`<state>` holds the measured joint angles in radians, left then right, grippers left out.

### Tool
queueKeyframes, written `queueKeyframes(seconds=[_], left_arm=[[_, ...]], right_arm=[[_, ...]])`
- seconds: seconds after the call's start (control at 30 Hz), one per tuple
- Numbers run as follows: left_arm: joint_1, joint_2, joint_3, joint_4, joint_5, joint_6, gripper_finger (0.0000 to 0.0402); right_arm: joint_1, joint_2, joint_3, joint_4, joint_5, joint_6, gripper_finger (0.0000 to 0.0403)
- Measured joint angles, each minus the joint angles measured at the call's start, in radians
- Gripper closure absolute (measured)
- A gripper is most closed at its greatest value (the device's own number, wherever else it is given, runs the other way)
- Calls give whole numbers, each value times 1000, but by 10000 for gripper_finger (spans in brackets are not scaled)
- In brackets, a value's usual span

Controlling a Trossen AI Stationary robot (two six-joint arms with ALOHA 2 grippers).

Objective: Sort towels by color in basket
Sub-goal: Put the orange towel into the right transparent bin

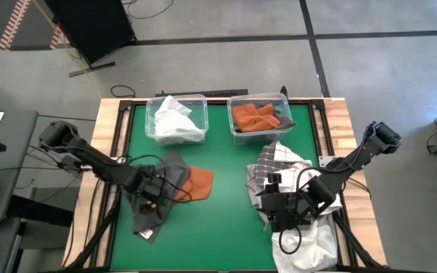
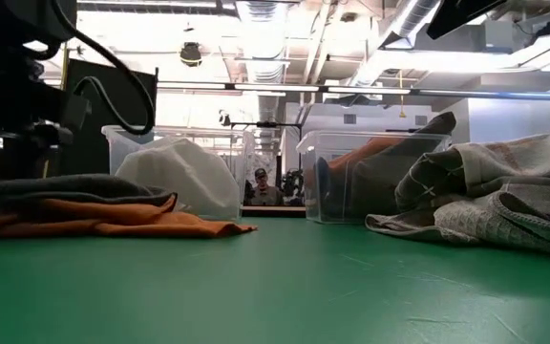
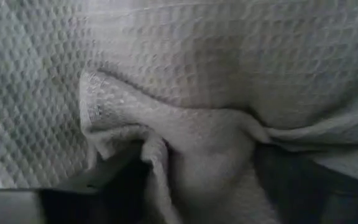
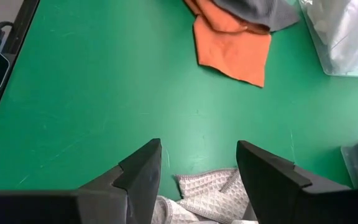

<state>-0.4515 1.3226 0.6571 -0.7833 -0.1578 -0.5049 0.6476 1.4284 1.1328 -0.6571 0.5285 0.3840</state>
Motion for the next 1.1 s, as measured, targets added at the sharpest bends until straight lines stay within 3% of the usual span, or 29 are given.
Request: queueKeyframes(seconds=[0.23,0.3,0.57,0.8,0.97,1.1], left_arm=[[-1,5,81,15,28,122,352],[-2,-26,136,-5,34,156,383],[-16,-143,381,-54,-111,307,389],[0,-145,559,-29,-268,515,391],[47,-144,624,54,-295,624,391],[65,-145,666,55,-230,636,389]], right_arm=[[3,0,0,0,0,0,164],[9,0,0,0,0,0,164],[14,0,0,-1,-1,4,164],[25,0,0,-1,-1,8,164],[43,0,0,-1,-1,33,164],[61,0,0,-11,-1,60,164]])
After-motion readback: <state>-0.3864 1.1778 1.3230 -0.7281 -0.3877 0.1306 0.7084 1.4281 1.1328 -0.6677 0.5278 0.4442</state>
